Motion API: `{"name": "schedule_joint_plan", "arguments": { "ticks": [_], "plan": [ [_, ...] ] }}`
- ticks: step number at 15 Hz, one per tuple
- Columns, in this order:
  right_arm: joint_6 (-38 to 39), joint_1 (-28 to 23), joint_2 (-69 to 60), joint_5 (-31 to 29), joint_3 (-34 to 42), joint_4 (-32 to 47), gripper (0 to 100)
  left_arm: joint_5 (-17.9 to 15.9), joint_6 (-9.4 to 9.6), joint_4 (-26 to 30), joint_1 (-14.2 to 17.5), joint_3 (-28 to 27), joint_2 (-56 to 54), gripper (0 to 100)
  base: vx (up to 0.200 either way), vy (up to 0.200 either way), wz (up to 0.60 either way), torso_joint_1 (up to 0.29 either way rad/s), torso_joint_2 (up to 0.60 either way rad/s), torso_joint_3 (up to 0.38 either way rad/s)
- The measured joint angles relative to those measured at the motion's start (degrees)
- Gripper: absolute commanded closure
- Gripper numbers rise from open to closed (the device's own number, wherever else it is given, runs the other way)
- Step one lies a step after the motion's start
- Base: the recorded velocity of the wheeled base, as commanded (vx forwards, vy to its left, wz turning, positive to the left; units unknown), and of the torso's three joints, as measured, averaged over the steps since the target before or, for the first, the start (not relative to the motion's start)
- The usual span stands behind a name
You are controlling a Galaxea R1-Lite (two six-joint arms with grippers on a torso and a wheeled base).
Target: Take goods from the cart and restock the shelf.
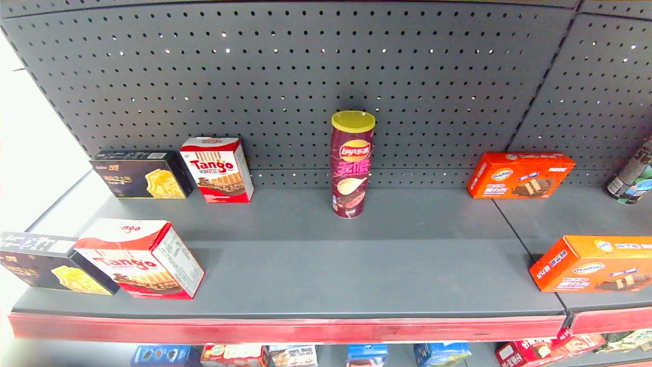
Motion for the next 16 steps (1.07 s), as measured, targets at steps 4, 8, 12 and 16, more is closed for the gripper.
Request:
{"name": "schedule_joint_plan", "arguments": {
  "ticks": [4,8,12,16],
  "plan": [
    [-0.02,0.00,0.00,-0.02,0.00,0.00,0,0.00,-0.06,0.00,0.00,0.00,0.00,0,0.000,0.000,0.00,0.000,0.00,0.000],
    [0.06,0.00,0.00,-0.02,0.00,0.00,0,0.00,-0.09,0.00,0.00,0.00,0.00,0,0.000,0.000,0.00,0.000,0.00,0.000],
    [0.11,0.00,0.00,-0.02,0.00,0.00,0,0.00,-0.09,0.00,0.00,0.00,0.00,0,0.000,0.000,0.30,0.001,0.00,0.001],
    [0.17,0.00,0.00,-0.09,0.00,0.02,0,0.00,-0.11,0.00,0.00,0.00,0.00,0,0.000,0.000,0.60,0.009,0.00,0.004]
  ]
}}
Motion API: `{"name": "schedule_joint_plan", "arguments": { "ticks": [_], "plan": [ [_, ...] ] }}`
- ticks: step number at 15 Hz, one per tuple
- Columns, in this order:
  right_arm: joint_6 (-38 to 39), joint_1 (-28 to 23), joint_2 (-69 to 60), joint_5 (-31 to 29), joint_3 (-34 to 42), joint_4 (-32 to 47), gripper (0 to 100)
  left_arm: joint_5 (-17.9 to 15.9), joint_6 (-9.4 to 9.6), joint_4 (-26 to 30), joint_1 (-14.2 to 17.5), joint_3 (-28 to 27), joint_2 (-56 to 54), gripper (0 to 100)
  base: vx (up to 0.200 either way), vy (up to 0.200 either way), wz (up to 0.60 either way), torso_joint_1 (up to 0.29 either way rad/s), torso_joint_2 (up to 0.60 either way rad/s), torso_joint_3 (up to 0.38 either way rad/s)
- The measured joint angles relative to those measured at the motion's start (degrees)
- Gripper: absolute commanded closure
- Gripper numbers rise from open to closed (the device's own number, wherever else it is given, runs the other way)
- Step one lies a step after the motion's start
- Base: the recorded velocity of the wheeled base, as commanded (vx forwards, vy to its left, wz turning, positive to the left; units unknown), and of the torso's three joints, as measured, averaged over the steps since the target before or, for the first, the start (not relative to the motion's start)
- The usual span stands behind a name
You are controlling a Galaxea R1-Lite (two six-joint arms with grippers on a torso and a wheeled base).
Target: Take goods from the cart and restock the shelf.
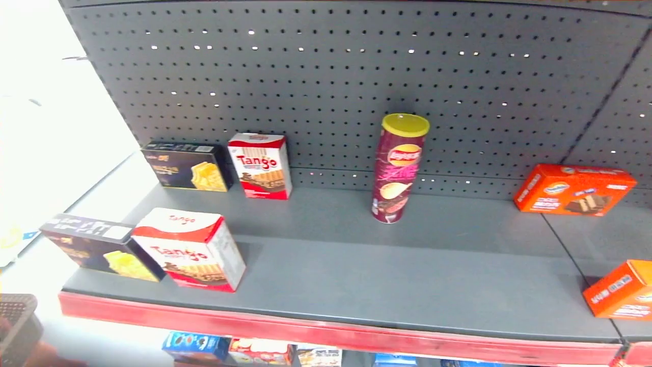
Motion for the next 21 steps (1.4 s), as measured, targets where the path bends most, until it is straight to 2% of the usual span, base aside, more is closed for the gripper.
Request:
{"name": "schedule_joint_plan", "arguments": {
  "ticks": [7,18,21],
  "plan": [
    [0.00,0.00,0.00,-0.02,0.00,-0.02,0,0.00,0.02,0.02,0.00,0.00,0.00,0,0.000,0.000,0.60,0.004,0.00,0.002],
    [0.00,0.00,0.00,-0.02,0.00,-0.07,0,-0.17,0.24,0.15,0.00,-0.02,0.00,0,0.000,0.000,0.00,0.000,0.00,0.000],
    [0.00,0.00,0.00,-0.05,0.00,-0.02,0,0.82,2.84,1.63,0.00,-4.77,0.99,0,0.000,0.000,0.00,0.000,0.00,0.000]
  ]
}}
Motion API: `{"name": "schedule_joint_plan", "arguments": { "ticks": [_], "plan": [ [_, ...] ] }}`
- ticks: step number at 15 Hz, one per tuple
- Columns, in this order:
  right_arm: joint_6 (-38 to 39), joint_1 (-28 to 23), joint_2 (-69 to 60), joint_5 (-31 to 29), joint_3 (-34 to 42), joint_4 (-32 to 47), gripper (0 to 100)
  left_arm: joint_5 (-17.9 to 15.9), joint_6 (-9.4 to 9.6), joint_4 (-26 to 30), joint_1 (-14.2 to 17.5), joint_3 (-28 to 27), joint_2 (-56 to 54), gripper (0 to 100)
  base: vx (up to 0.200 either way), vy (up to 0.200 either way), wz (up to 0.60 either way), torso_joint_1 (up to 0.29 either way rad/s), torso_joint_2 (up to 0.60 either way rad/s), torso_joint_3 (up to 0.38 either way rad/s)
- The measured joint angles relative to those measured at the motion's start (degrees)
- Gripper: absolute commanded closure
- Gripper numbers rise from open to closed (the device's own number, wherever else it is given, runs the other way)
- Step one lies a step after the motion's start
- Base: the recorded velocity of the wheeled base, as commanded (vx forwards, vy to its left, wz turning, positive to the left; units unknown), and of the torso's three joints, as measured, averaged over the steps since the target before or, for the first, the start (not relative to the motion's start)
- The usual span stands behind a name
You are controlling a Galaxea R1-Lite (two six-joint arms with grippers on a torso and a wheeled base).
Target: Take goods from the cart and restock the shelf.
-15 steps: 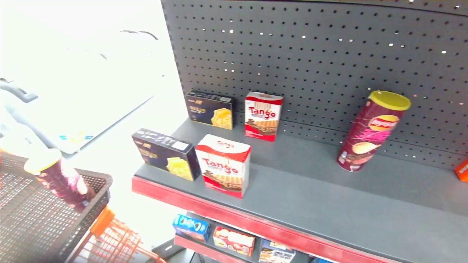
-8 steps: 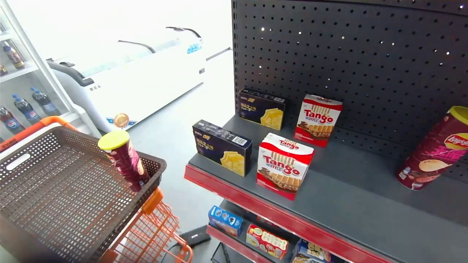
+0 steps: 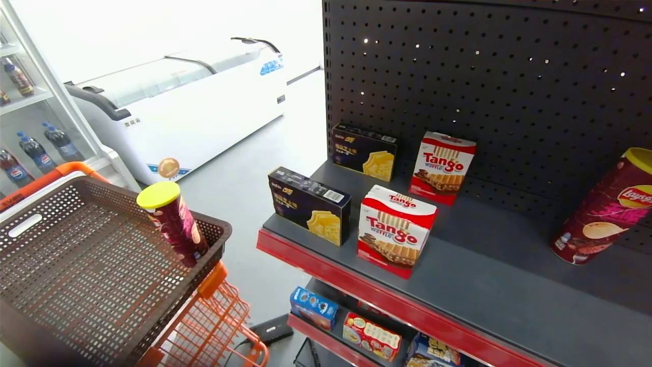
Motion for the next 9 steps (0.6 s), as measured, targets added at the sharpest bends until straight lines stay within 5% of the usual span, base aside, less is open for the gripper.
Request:
{"name": "schedule_joint_plan", "arguments": {
  "ticks": [5,9],
  "plan": [
    [0.00,0.00,0.00,0.02,0.00,-0.05,0,1.06,1.01,4.18,-0.02,-11.85,16.29,0,0.000,0.000,0.00,0.000,0.00,0.000],
    [-0.02,0.00,0.00,0.02,0.00,-0.05,0,1.11,-0.82,-7.79,1.45,-15.07,37.22,0,0.000,0.000,0.00,0.000,0.00,0.000]
  ]
}}
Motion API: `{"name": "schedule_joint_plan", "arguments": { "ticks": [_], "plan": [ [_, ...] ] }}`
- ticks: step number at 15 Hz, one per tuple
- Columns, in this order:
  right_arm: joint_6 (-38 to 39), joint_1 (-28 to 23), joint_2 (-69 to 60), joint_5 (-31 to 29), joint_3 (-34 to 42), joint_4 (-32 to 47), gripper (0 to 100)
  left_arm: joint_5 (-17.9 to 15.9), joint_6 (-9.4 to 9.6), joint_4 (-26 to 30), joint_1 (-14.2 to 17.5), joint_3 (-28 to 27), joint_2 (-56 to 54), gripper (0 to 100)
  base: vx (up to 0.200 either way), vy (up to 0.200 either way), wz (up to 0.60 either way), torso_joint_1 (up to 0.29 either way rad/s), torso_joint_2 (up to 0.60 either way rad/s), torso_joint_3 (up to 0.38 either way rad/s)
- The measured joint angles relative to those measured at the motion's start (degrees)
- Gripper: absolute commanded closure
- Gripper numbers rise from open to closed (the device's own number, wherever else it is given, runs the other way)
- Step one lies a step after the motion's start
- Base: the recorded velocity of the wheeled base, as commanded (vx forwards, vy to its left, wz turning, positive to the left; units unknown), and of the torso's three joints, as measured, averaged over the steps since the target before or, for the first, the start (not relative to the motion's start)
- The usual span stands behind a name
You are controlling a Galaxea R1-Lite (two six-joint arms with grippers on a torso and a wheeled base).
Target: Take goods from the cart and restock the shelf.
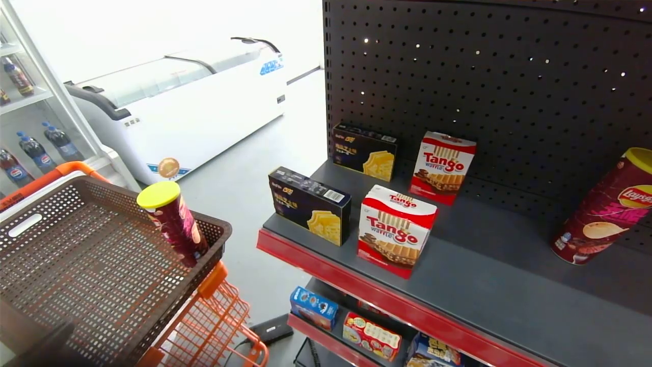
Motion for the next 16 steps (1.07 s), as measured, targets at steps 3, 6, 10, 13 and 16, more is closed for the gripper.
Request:
{"name": "schedule_joint_plan", "arguments": {
  "ticks": [3,6,10,13,16],
  "plan": [
    [0.02,0.00,0.00,0.00,0.00,0.00,0,0.22,0.79,-15.74,1.39,-0.37,16.84,0,0.000,0.000,0.00,0.000,0.00,0.000],
    [0.00,0.00,0.00,0.02,0.00,0.00,0,0.38,1.34,-36.00,1.99,0.77,32.60,0,0.000,0.000,0.00,0.000,0.00,0.000],
    [0.02,0.00,0.00,0.00,0.00,0.00,0,4.40,1.58,-55.21,2.07,1.79,49.27,0,0.000,0.000,0.00,0.000,0.00,0.000],
    [0.00,0.00,0.00,0.02,0.00,0.02,0,8.75,1.58,-65.23,0.94,0.79,59.67,0,0.000,0.000,0.00,0.000,0.00,0.000],
    [0.02,0.00,0.00,0.00,0.00,0.02,0,12.21,1.15,-69.69,-0.74,-4.28,67.80,0,0.000,0.000,0.00,0.000,0.00,0.000]
  ]
}}
